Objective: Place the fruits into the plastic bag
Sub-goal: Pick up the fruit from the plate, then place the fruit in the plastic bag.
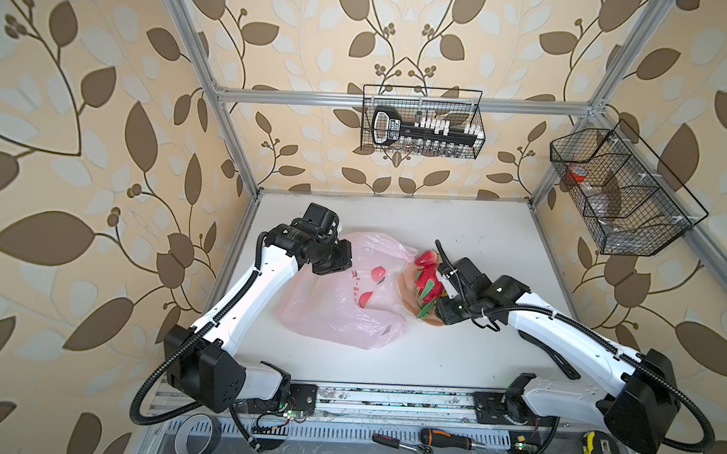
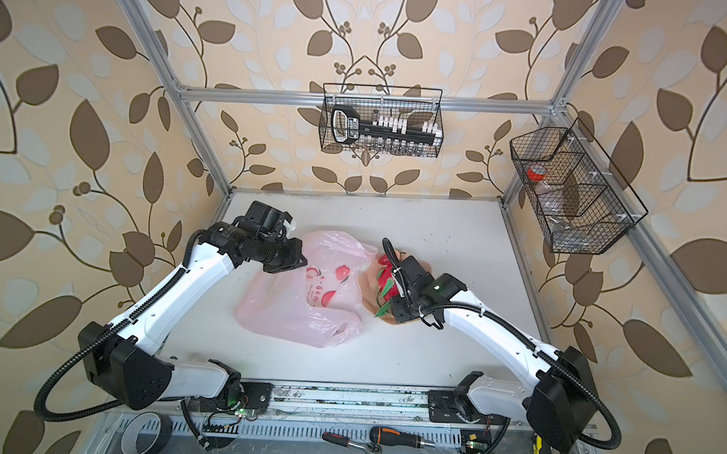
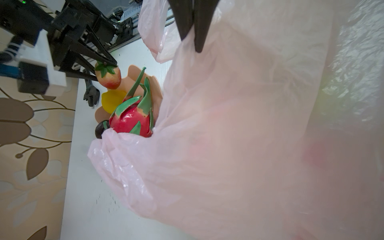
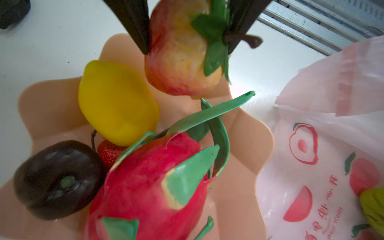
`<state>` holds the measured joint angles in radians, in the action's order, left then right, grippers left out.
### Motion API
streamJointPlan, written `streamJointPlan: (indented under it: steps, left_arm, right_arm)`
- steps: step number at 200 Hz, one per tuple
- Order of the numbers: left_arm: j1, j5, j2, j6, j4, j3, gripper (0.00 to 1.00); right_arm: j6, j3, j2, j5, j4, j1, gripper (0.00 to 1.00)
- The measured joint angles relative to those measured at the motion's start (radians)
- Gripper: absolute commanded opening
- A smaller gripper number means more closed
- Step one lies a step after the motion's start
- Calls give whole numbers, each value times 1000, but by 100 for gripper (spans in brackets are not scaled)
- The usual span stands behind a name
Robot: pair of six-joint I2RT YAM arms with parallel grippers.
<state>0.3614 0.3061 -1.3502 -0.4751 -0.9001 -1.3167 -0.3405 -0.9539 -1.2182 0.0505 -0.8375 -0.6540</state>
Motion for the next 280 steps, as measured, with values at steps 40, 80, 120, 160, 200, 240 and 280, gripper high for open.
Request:
streamJointPlan:
  steps: [40,80,120,160,200,240,280]
  left_arm:
    - [0,1,0,0,6,0,0]
    - [0,2,0,0,7,0,0]
    - [0,4,0,0,6,0,0]
    - [0,5,0,0,6,0,0]
    - [0,4,0,0,6,0,0]
    - [0,5,0,0,6,0,0]
    - [0,7,0,0,6,0,0]
  right_arm:
    - [-8,-39,32,-24,-14,34,47]
    - [-22,-43,45,-81,-13,87,46]
    - [-117,41,128,-279,108,218,46]
    - [-361,244,198,-531,379,315,45]
    - [-536,318,209,-645,550,326,45]
    - [-602,319,209,-686,637,326,44]
    - [-684,342,188,-704,754,325,41]
